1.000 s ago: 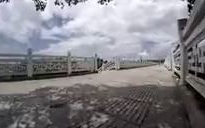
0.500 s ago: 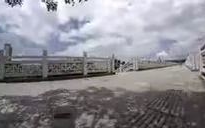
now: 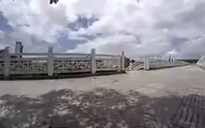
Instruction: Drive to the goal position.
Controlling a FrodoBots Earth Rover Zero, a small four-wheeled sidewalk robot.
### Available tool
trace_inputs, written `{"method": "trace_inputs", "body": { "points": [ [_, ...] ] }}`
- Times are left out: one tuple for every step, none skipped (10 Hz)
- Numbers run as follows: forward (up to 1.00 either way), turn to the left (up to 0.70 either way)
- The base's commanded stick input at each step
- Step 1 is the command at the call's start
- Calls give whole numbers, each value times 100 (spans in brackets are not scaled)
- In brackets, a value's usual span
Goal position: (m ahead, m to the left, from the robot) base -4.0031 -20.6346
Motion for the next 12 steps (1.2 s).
{"method": "trace_inputs", "body": {
  "points": [
    [70,-14],
    [70,-14],
    [70,-14],
    [70,-14],
    [70,-14],
    [70,-14],
    [70,-14],
    [70,-14],
    [70,-14],
    [70,-14],
    [70,-14],
    [70,-14]
  ]
}}
